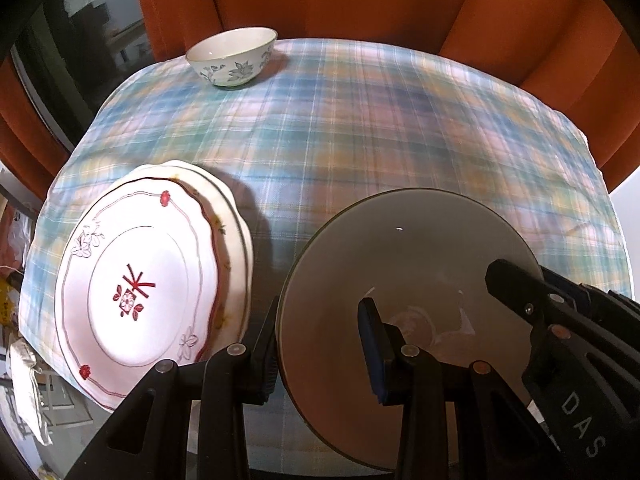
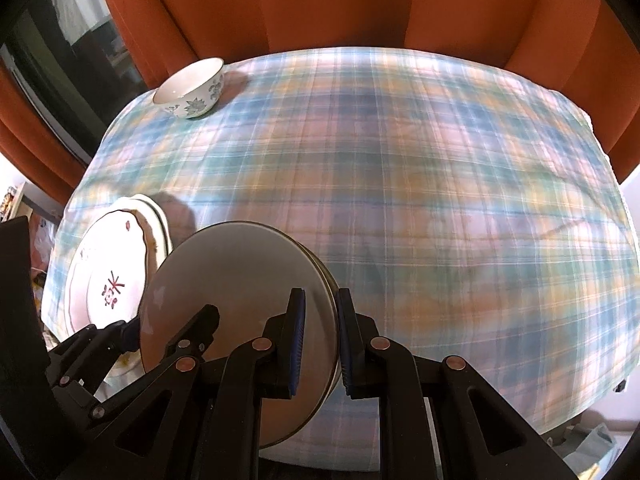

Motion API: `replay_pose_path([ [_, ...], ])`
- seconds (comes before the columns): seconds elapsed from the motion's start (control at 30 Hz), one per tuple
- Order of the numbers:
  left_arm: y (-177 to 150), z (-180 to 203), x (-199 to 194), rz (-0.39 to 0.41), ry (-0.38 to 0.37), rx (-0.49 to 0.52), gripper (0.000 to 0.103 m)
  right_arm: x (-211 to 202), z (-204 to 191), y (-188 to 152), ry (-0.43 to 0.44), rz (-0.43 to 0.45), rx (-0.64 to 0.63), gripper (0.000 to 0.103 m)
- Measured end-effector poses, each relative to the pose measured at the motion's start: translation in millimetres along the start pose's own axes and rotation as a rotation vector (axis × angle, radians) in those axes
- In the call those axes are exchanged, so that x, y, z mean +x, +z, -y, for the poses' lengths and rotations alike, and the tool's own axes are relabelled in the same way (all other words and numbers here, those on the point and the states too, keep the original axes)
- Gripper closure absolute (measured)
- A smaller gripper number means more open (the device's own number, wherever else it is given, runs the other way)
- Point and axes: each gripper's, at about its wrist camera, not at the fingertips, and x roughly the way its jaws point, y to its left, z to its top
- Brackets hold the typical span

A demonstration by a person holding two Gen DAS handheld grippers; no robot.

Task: Organize plates and bowls
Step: 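Lower the bowl beside the plate stack and open the right gripper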

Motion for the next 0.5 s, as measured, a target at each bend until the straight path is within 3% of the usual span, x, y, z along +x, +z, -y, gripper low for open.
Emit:
replay_pose_path([
  [0.3,4.7,10.1,6.5,0.016,0.041,0.035,0.069,6.0,6.9,0.5,-0.001,0.028,-0.01,0.084],
  [0.4,6.0,8.7,7.0,0.013,0.039,0.028,0.065,6.7,7.3,0.1,0.012,0.037,-0.02,0.079],
  [0.43,5.7,7.8,6.5,0.01,0.034,0.03,0.065,6.5,8.3,0.4,0.026,0.037,-0.02,0.069],
  [0.47,5.7,7.6,5.9,0.009,0.032,0.032,0.061,7.1,10.4,0.5,0.081,0.03,-0.011,0.053],
  [0.5,5.8,5.6,4.5,0.01,0.024,0.028,0.051,8.0,11.3,0.2,0.113,0.027,-0.001,0.045],
])
